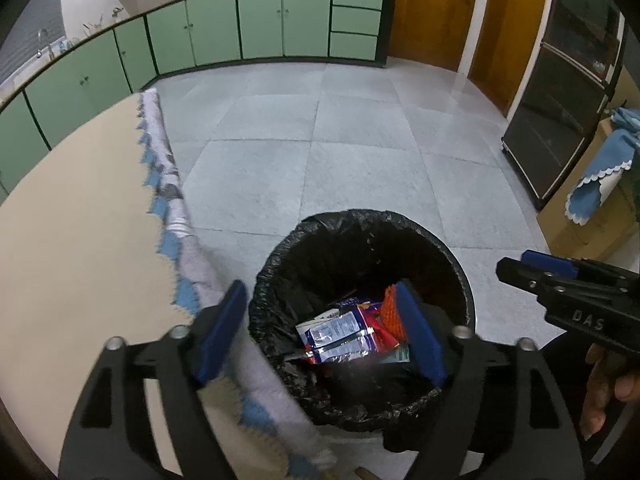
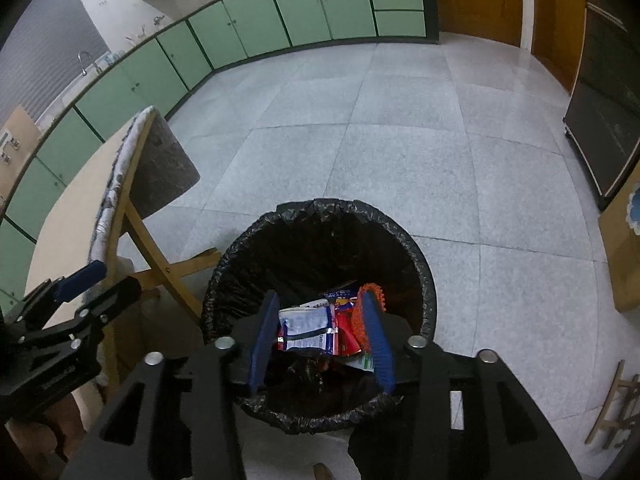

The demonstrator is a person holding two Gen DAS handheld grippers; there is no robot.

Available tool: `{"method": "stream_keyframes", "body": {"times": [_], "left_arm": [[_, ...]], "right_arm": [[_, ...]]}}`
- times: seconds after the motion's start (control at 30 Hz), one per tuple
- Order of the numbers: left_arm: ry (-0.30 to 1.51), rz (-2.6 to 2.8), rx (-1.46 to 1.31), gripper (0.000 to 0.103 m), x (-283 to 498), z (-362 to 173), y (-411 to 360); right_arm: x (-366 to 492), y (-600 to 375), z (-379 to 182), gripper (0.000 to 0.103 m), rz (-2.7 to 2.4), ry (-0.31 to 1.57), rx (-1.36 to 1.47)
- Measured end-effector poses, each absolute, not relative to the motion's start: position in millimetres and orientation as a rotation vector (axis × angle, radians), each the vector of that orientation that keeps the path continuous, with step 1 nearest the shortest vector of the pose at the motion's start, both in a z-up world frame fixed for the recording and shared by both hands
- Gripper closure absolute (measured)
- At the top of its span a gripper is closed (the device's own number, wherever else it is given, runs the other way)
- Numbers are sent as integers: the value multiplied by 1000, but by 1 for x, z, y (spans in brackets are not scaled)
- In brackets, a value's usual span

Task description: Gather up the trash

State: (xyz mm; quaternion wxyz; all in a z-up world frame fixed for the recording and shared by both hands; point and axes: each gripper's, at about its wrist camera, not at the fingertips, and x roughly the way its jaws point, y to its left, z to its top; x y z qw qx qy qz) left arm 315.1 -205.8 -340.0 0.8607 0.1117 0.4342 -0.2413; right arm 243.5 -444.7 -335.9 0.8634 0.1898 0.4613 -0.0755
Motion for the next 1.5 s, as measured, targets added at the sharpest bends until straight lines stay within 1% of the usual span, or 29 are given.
{"method": "stream_keyframes", "body": {"times": [0.1,0.2,0.33,0.4,0.6,0.77,1.1,1.2,1.27,1.5], "left_arm": [[889,-495,221,17,308,-328,-196],[871,-486,215,16,300,-316,-190],[838,-473,193,14,287,-295,-177],[821,-462,187,14,280,-285,-170],[746,-399,154,8,256,-245,-139],[689,-351,110,6,237,-208,-112],[570,-234,91,6,185,-150,-71],[532,-216,80,6,167,-131,-62],[505,-213,84,6,154,-119,-60],[420,-111,80,5,112,-79,-49]], "right_arm": [[236,-439,-322,46,-156,941,387],[227,-431,-303,39,-148,905,380],[214,-420,-279,32,-154,858,351],[210,-418,-269,27,-159,838,343],[186,-405,-226,18,-174,750,298],[166,-392,-196,12,-191,686,255],[134,-367,-150,9,-187,619,218],[117,-356,-128,9,-241,552,176],[106,-351,-114,6,-272,515,160],[62,-340,-74,6,-324,377,143]]}}
